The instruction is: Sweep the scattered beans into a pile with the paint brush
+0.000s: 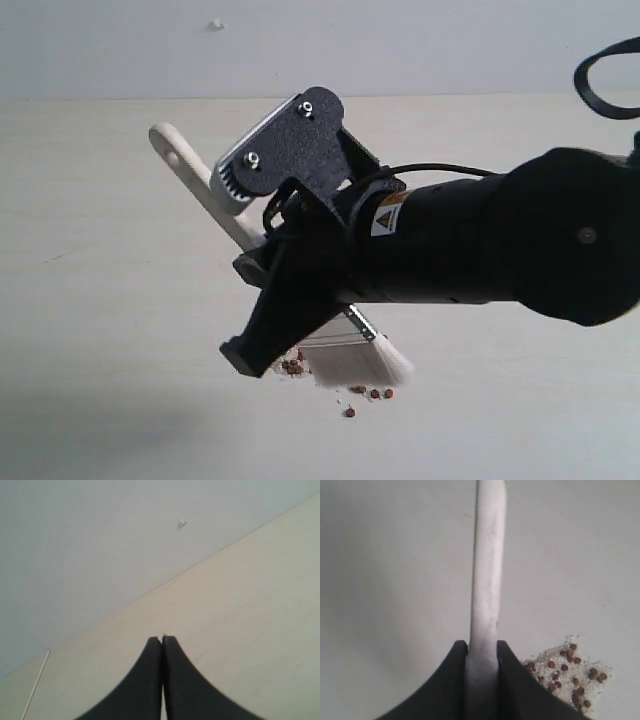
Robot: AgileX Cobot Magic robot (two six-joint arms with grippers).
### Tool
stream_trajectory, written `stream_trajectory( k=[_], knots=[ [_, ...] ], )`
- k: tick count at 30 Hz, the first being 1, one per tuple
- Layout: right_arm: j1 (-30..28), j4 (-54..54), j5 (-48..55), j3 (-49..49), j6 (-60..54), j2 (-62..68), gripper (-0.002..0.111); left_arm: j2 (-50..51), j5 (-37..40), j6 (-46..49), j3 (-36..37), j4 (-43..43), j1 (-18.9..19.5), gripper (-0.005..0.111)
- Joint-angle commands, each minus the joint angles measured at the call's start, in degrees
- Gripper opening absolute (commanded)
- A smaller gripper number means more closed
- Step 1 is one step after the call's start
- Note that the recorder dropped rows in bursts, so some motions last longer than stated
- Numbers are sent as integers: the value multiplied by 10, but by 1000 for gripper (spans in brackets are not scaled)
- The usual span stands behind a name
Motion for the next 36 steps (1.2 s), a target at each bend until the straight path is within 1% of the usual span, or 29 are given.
stream_trajectory(
  k=[1, 5, 8, 11, 14, 16, 18, 21, 24, 26, 28, 29, 31, 32, 33, 34, 35, 36],
  knots=[
    [1, 3, 40, 7, -92, -16, 0, -3, -3, -2, 0, 0, -4, 0],
    [1, 45, 40, 7, -147, -16, 0, -3, -13, -9, 0, -21, -4, 0],
    [1, 73, 49, 7, -179, -16, 0, -3, -13, -58, 0, -69, -4, 0],
    [1, 109, 64, 7, -218, -16, 0, -3, -32, -82, 0, -80, -4, 0],
    [1, 183, 89, 7, -311, -16, 0, -3, -55, -167, 0, -114, -4, 0],
    [1, 262, 116, 7, -409, -16, 0, -3, -84, -221, 0, -135, -4, 0],
    [1, 335, 151, 7, -499, -16, 0, -3, -111, -255, 0, -135, -4, 0],
    [1, 451, 208, 7, -636, -16, 0, -3, -155, -294, 0, -135, -4, 0],
    [1, 531, 234, 7, -725, -16, 0, -3, -212, -319, 0, -135, -4, 0],
    [1, 566, 252, 7, -770, -16, 0, -3, -238, -333, 0, -130, -4, 0],
    [1, 584, 273, 7, -797, -16, 0, -3, -253, -375, 0, -91, -4, 0],
    [1, 595, 282, 7, -813, -16, 0, 4, -258, -417, 0, -43, -4, 0],
    [1, 609, 287, 7, -828, -16, 0, 27, -282, -538, 0, 96, -4, 3],
    [1, 620, 287, 7, -841, -16, 0, 43, -312, -625, 0, 200, -4, 5],
    [1, 626, 287, 7, -850, -16, 0, 62, -362, -704, 0, 303, -4, 8],
    [1, 630, 287, 7, -859, -16, 0, 78, -412, -748, 0, 370, -4, 10],
    [1, 632, 287, 7, -862, -16, 0, 98, -470, -772, 0, 422, -4, 12],
    [0, 633, 288, 7, -862, -16, 0, 120, -504, -772, 0, 441, -4, 14]
  ],
)
